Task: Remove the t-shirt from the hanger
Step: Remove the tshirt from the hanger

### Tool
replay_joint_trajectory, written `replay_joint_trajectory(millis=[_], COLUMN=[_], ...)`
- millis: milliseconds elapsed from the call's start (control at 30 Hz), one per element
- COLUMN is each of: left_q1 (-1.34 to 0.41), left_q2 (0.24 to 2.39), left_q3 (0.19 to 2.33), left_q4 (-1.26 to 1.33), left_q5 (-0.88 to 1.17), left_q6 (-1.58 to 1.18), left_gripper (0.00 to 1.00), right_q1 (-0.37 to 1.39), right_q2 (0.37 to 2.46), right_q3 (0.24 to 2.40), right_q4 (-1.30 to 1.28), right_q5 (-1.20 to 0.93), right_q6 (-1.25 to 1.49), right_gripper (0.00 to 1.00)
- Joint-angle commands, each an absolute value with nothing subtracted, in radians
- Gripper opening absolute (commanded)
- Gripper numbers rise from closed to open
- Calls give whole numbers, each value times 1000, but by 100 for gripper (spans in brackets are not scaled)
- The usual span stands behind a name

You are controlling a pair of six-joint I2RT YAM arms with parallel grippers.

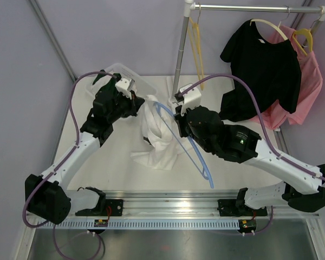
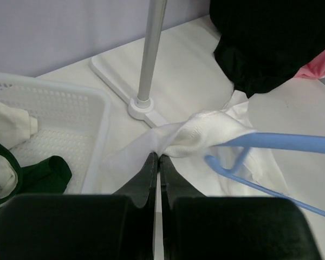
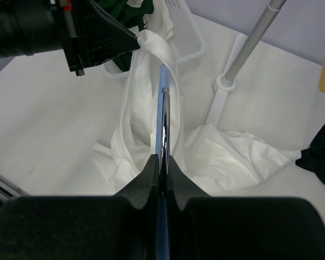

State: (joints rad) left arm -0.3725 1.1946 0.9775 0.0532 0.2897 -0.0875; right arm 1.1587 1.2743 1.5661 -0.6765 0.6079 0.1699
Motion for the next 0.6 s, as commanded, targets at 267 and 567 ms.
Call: replay_joint_trajectory(millis=[267, 567], left_q1=[-302, -337], left_q2=[1419, 1404], left_q3=[1150, 1181], left_q4=[-24, -153], left_q5=[339, 406], left_q6=[-104, 42], left_gripper=[0, 0], right_q1=[1167, 1169], right_q2=[1126, 1111], right_q3=[1494, 1450], right_q4=[-531, -377], right_q5=[672, 727], right_q6=[176, 141], right_gripper=[0, 0])
